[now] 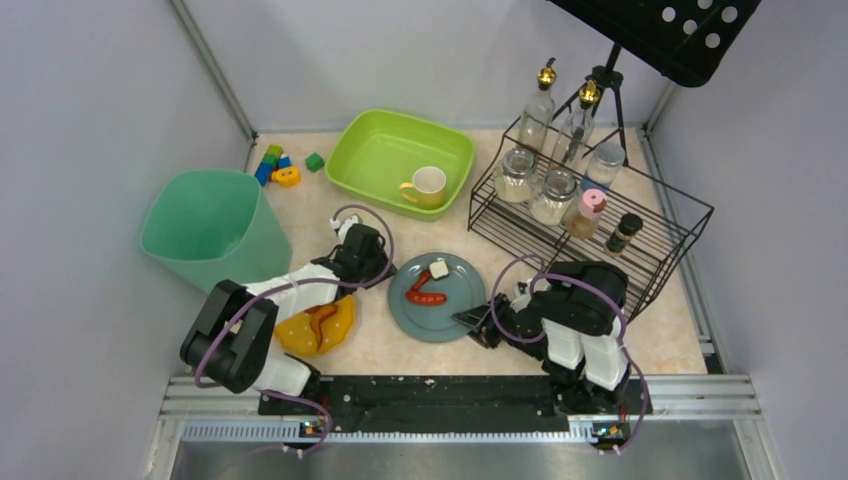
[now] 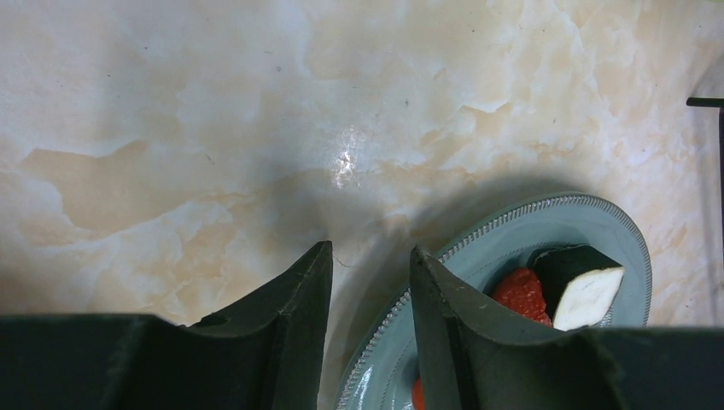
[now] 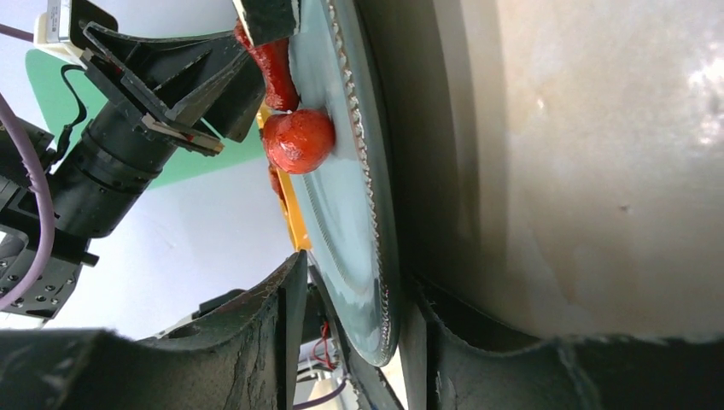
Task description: Clear the kitchen counter
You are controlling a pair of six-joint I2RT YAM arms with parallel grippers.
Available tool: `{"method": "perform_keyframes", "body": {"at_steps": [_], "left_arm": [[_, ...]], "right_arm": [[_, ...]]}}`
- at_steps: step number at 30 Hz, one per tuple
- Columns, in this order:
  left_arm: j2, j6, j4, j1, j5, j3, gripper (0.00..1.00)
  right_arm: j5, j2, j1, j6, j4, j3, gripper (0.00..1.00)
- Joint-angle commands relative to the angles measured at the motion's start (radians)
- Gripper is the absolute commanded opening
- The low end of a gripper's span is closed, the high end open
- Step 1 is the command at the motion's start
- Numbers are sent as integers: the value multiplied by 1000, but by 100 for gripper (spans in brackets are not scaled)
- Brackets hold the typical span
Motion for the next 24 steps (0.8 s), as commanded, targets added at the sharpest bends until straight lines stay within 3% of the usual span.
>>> {"method": "perform_keyframes", "body": {"at_steps": [1,8,11,15,24], "left_arm": [[26,3,-19,-17,105,-12,44],[25,0,0,-17,104,-40,42],[17,1,4,-18,139,-52,42],[-12,9,-14,-18,122,-57,42],[-77,25,-48,-17,120,-62,41]], "right_arm": [[41,143,18,-82,159,-50,44],[49,193,17,-62,159,9,41],[51,204,18,-62,159,14,29],[52,205,18,-69,158,8,2],[50,201,18,-76,160,20,0]]}}
